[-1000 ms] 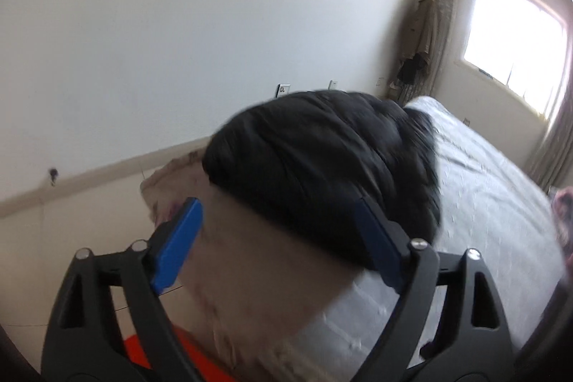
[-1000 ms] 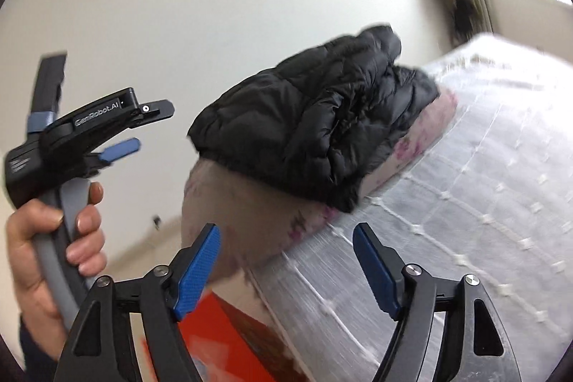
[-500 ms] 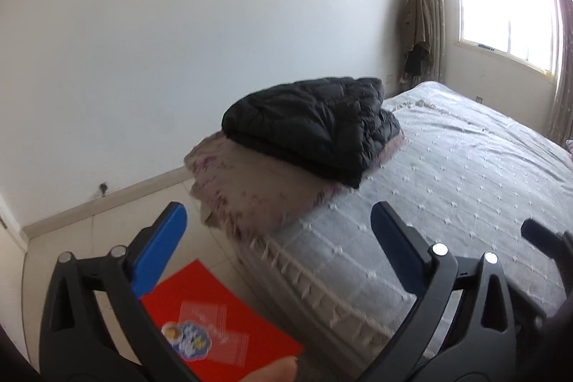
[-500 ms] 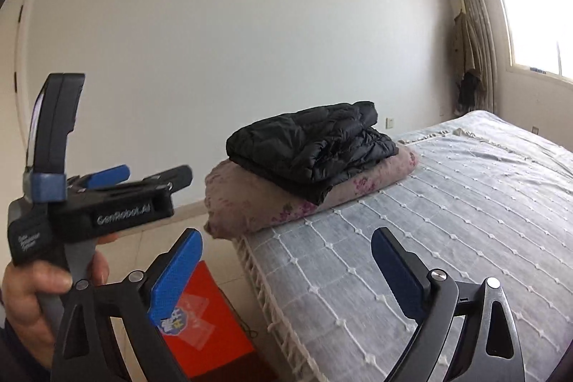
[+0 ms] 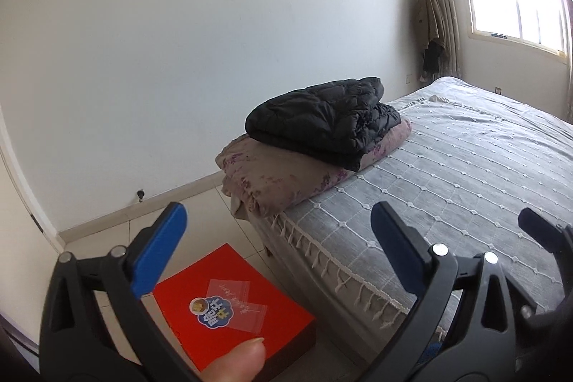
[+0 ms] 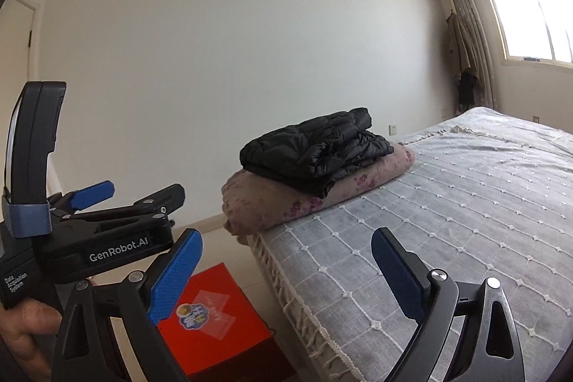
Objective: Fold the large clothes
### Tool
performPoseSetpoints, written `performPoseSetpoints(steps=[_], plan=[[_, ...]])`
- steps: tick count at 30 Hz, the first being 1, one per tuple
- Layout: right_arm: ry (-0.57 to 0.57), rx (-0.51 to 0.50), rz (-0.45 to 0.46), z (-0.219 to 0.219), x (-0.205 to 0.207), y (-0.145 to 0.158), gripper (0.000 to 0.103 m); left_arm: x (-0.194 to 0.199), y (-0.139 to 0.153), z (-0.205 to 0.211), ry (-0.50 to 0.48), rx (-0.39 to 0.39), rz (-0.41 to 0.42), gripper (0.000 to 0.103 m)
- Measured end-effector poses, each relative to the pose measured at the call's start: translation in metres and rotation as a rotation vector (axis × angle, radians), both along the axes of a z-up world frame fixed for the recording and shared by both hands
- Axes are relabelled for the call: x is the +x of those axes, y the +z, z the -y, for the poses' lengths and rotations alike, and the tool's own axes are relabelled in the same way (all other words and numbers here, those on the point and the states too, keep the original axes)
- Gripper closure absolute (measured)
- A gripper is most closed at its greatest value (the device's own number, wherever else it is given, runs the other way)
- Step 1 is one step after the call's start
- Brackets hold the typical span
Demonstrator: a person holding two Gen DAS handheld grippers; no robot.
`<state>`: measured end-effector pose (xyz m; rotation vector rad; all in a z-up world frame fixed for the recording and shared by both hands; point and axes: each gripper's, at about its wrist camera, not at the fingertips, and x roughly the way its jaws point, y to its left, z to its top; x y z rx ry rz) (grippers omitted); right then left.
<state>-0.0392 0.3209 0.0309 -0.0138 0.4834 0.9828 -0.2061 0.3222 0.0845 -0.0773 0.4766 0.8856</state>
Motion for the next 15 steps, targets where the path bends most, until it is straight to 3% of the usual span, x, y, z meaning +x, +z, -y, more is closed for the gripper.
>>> performPoseSetpoints(steps=[15], plan=[[-0.040,0.008,0.008,0.023,-0.008,0.005,0.006,-0.005,-0.007,0.026,-0.011,0.009,-0.015,0.001]])
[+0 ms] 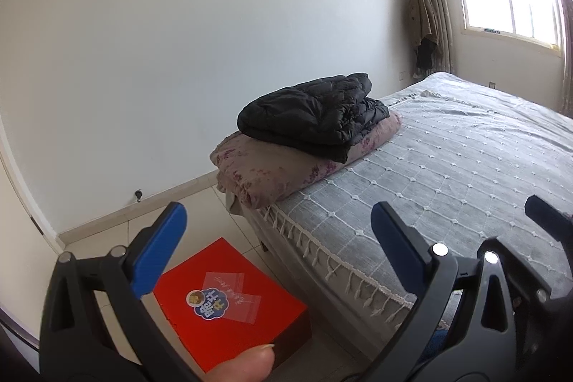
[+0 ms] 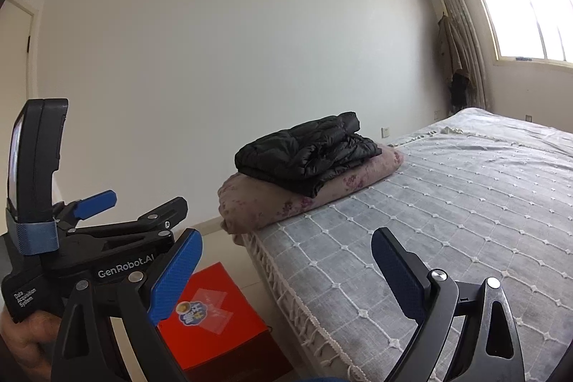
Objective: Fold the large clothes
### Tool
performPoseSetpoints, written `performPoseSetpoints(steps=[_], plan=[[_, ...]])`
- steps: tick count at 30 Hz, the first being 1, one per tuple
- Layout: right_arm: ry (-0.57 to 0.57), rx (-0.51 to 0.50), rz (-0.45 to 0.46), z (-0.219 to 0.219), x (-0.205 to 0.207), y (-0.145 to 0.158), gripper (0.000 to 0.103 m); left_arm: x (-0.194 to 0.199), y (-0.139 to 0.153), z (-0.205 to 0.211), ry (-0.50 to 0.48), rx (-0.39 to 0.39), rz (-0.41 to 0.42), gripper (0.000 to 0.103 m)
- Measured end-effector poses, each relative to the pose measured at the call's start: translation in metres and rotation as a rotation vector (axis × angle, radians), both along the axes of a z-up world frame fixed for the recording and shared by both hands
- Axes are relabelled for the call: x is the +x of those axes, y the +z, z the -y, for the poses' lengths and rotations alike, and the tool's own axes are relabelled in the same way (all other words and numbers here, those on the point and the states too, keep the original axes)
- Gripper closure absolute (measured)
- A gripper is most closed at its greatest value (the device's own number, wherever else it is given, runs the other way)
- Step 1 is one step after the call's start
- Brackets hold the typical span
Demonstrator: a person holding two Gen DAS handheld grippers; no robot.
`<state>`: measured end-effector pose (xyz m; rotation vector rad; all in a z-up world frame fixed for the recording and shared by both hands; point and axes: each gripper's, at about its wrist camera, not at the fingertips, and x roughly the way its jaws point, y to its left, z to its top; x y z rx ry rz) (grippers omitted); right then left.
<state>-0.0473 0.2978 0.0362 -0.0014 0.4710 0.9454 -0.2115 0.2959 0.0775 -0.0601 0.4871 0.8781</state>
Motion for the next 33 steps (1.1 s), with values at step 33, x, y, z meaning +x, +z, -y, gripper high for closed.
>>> performPoseSetpoints(steps=[33], plan=[[-0.004,0.003,0.024,0.002,-0.005,0.000,0.006,0.001,0.000,0.011,0.008,0.023,-0.006,0.001]])
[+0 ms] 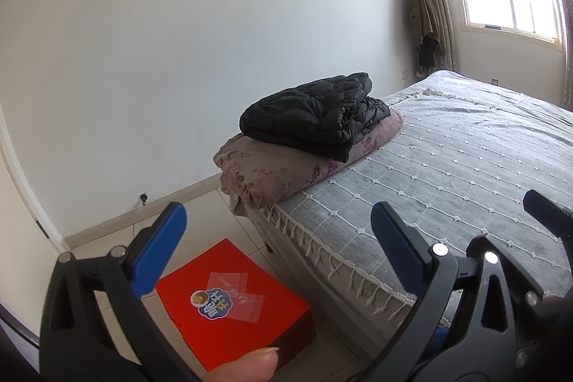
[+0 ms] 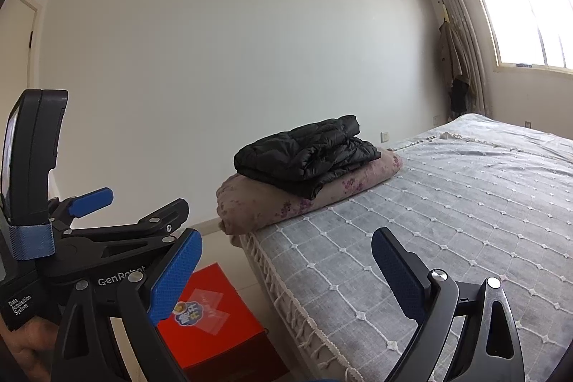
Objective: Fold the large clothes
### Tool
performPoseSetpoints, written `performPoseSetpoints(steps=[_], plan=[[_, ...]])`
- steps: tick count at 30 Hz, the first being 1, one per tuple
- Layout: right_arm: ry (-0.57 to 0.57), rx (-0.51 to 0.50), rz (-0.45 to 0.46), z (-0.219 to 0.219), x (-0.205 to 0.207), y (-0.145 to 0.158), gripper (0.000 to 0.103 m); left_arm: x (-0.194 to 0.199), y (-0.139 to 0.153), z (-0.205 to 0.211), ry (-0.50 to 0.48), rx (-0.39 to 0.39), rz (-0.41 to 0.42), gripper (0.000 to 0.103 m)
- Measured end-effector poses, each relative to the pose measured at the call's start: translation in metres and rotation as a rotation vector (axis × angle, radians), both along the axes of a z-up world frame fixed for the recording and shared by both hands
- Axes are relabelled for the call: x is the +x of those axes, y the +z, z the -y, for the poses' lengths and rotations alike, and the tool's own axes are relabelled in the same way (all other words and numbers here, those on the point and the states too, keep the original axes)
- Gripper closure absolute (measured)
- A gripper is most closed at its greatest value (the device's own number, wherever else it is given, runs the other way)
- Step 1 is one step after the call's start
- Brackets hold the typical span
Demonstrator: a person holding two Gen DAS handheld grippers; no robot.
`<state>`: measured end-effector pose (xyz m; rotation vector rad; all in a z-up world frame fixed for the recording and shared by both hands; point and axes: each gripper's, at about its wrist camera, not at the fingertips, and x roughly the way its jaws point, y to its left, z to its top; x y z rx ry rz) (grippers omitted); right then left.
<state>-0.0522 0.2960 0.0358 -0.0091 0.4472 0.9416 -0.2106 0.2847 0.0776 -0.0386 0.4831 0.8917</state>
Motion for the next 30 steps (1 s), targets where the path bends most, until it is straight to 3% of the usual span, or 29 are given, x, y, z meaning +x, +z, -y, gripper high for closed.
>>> performPoseSetpoints(steps=[30], plan=[[-0.013,-0.002,-0.001,-0.0020,0.0020,-0.0009,0.006,-0.0005,-0.0007,0.0071,0.015,0.023,-0.002,0.001]])
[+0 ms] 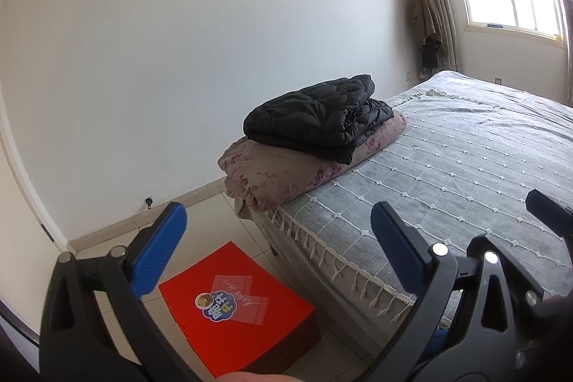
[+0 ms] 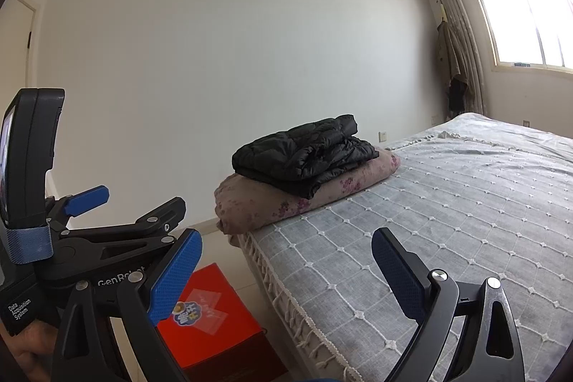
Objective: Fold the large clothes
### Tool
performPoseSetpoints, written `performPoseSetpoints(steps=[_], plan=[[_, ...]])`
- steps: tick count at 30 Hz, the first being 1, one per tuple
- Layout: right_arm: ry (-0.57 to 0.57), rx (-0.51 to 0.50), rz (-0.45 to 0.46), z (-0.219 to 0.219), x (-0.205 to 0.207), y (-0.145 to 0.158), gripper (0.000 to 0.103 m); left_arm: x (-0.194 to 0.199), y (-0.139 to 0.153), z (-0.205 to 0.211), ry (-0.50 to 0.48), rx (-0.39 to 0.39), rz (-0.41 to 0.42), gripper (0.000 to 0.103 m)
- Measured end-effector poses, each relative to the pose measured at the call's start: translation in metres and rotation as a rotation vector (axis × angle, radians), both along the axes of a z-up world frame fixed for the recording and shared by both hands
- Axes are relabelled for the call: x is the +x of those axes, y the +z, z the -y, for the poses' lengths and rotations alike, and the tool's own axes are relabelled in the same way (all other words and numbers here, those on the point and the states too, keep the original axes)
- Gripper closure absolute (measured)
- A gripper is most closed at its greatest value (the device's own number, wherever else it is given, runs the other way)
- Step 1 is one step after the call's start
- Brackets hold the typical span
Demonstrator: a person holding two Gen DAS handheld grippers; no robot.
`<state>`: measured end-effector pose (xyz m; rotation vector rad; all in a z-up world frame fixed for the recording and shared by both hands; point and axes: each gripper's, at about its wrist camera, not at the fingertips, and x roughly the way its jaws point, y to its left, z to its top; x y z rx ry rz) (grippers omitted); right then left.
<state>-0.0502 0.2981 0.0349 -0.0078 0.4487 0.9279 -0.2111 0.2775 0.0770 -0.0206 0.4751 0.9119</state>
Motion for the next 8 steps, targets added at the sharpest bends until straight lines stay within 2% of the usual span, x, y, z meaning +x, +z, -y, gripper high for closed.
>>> performPoseSetpoints(steps=[8], plan=[[0.000,0.002,-0.003,-0.0015,0.0006,-0.0003,0.006,-0.0007,0.0010,-0.0017,0.003,0.002,-0.007,0.001]])
